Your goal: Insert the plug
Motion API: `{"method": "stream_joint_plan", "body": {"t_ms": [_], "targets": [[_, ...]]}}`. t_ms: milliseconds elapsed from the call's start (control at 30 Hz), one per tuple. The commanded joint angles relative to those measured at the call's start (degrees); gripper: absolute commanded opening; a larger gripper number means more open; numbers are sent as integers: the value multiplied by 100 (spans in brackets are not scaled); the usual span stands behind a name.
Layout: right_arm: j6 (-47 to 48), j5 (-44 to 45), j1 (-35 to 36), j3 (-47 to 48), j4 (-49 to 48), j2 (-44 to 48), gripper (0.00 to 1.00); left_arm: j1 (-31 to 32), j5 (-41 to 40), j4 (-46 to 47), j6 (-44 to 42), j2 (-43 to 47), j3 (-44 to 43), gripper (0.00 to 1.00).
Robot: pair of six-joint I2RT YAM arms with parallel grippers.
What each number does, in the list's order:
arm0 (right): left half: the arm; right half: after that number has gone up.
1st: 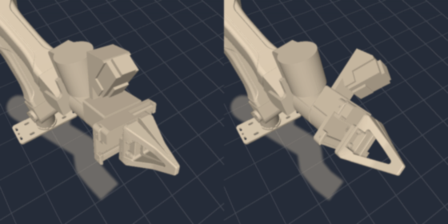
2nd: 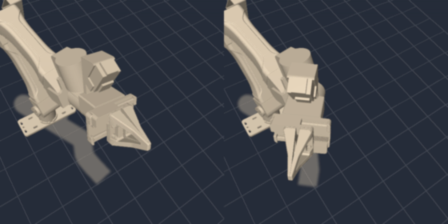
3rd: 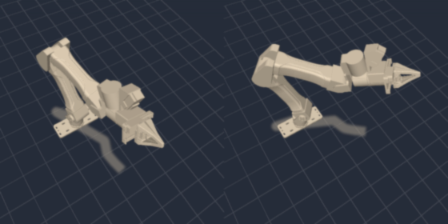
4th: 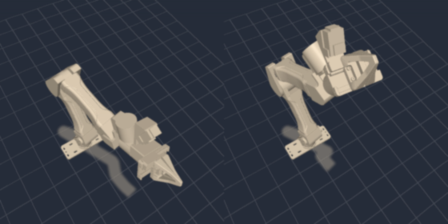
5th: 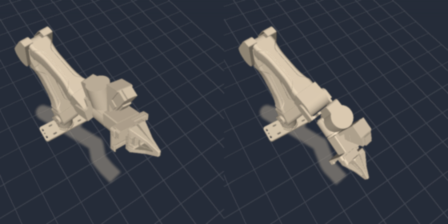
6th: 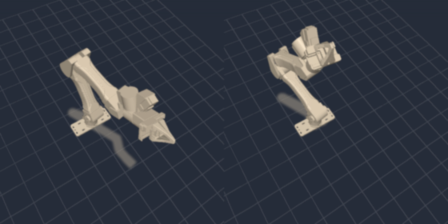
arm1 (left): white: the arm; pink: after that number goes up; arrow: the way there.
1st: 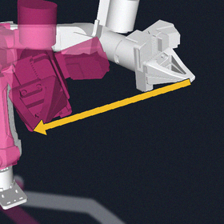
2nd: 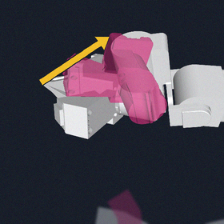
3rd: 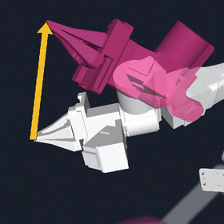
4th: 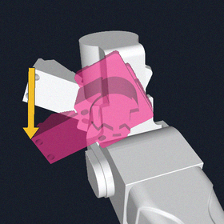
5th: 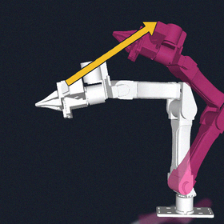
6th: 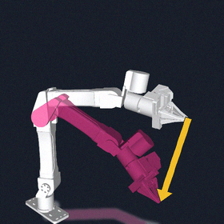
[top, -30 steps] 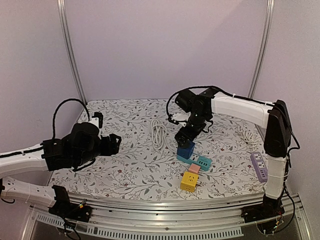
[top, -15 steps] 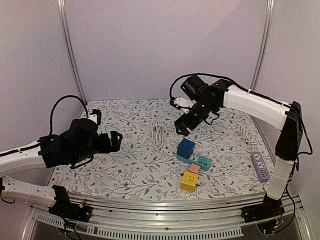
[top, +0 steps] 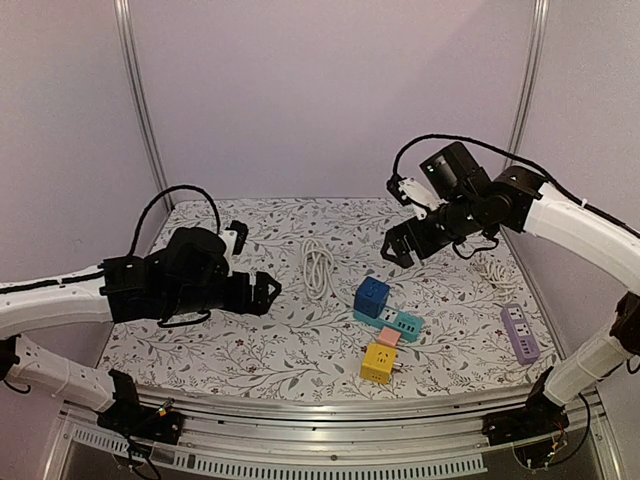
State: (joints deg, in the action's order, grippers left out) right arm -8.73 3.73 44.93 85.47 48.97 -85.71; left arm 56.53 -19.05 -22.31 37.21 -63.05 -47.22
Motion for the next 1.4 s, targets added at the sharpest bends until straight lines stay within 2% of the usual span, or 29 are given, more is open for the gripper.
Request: {"method": "stream_joint_plan", "body": {"t_ms": [0, 200, 433, 733, 967, 1133, 1233, 1367], "targets": [[-650, -164, -19, -758, -38, 640, 99, 516, 433, 15, -692, -904, -704, 98], [-1308, -474, -18, -1692, -75, 1487, 99, 988, 600, -102, -820, -2446, -1800, 94], [-2337, 786, -28, -2146, 208, 2334, 99, 1285, 642, -505, -635, -3984, -3386, 87], [-3386, 1453, -107, -1774, 1190, 2097, 99, 1484, 556, -1501, -361, -5608, -5261, 79], [-3526, 1470, -184, -1637, 1430, 2100, 99, 1615, 628, -2338, -287, -6645, -6474, 78], [-3428, 1421, -188, -1646, 1544, 2130, 99, 1617, 679, -2577, -251, -6944, -6716, 74], [-3392, 1392, -195, -1631, 1580, 2130, 99, 1615, 698, -2605, -281, -7045, -6719, 65], [-3338, 1341, -190, -1589, 1594, 2129, 99, 1586, 715, -2608, -289, -7217, -6777, 61]]}}
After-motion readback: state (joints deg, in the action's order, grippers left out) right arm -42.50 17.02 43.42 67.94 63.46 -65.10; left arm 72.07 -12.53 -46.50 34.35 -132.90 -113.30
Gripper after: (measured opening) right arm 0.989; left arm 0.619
